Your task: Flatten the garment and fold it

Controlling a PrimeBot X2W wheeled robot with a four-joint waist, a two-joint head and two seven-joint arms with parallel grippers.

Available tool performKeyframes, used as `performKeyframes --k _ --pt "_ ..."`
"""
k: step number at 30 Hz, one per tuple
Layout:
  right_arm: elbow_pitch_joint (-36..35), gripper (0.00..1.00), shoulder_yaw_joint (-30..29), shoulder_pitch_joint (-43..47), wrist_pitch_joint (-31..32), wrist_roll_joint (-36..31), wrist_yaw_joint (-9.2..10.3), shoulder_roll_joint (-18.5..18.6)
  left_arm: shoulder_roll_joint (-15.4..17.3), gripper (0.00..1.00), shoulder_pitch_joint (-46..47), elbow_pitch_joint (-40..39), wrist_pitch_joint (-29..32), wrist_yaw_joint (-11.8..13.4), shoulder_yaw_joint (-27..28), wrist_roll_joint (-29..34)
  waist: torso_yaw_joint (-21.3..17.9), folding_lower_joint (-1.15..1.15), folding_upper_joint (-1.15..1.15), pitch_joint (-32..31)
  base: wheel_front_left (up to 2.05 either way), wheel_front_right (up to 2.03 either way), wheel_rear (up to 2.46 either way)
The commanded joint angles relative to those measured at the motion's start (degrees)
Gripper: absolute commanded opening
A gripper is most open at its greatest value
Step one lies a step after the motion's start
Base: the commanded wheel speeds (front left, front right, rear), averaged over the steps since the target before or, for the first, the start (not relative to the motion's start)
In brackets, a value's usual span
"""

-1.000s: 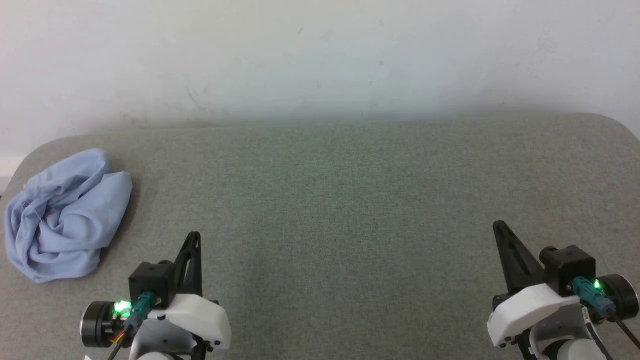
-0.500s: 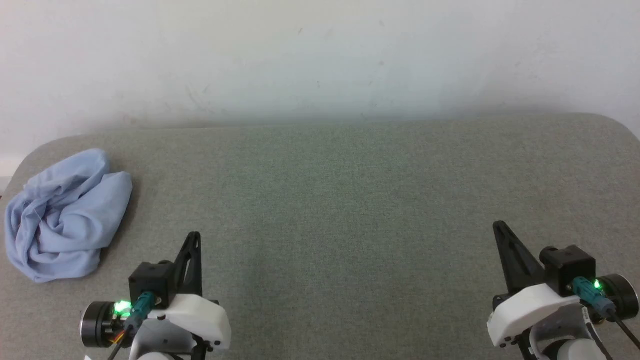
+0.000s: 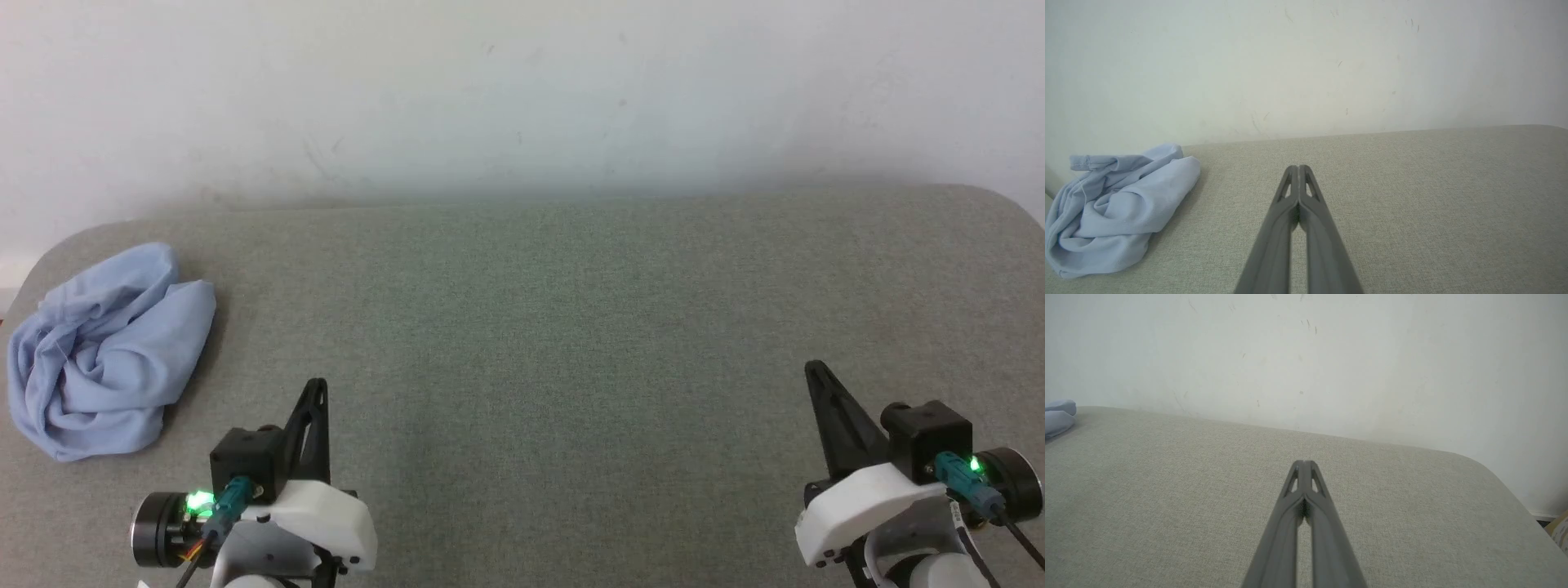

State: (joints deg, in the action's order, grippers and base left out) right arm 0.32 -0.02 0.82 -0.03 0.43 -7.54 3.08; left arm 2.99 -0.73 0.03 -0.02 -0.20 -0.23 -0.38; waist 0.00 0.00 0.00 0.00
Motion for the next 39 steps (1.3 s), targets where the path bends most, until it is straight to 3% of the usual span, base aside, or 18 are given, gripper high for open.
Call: performKeyframes --k 1,39 --pt "-0.3 0.0 0.0 -0.8 0.0 -0.4 0.05 -0.2 -0.1 0.0 0.7 0.0 0.0 0.2 0.2 0.4 0.0 0.0 0.0 0.0 0.0 0.0 0.0" --pt "-0.3 0.0 0.0 -0.8 0.0 -0.4 0.05 -0.2 -0.1 0.0 0.7 0.0 0.0 0.2 0.2 0.4 0.0 0.0 0.0 0.0 0.0 0.0 0.0"
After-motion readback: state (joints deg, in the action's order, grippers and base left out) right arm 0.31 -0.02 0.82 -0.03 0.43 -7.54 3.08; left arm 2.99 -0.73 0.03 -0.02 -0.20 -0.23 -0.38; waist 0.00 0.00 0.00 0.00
